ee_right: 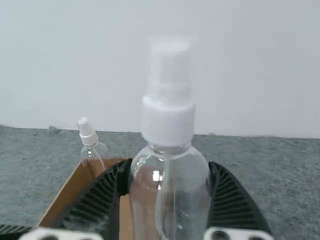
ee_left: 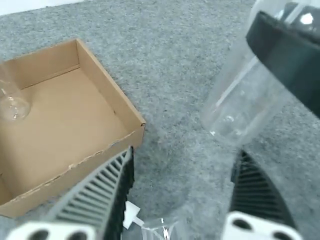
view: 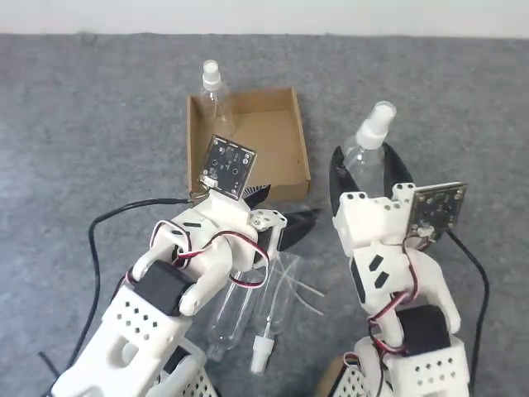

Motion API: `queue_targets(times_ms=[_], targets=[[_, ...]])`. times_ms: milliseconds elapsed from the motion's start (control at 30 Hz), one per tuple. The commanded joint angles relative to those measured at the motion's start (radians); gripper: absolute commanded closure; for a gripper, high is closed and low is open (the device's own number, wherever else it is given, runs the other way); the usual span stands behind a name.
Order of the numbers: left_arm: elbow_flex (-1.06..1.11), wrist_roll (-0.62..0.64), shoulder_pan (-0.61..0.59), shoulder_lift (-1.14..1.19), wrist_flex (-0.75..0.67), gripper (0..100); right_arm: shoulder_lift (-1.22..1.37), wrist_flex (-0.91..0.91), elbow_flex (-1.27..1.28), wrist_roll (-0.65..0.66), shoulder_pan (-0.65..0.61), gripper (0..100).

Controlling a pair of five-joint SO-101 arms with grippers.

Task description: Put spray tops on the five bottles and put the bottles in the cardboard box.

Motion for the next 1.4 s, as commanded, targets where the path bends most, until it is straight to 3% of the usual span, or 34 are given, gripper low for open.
queue_targets(times_ms=[0,267,500,733,1367], targets=[[-0.016,0.044,0.038,-0.015,0.006,70,0.013,-0.021,-0.092,-0.009,-0.015,88.3],[-0.013,0.100,0.081,-0.015,0.000,70,0.007,-0.015,-0.098,-0.009,-0.019,88.3],[-0.013,0.100,0.080,-0.015,-0.006,70,0.004,-0.013,-0.097,-0.009,-0.133,88.3],[0.054,0.100,0.026,-0.015,-0.121,70,0.002,0.076,-0.130,-0.009,-0.140,88.3],[0.056,0.098,0.014,-0.015,-0.127,70,0.002,0.125,-0.138,-0.002,-0.140,88.3]])
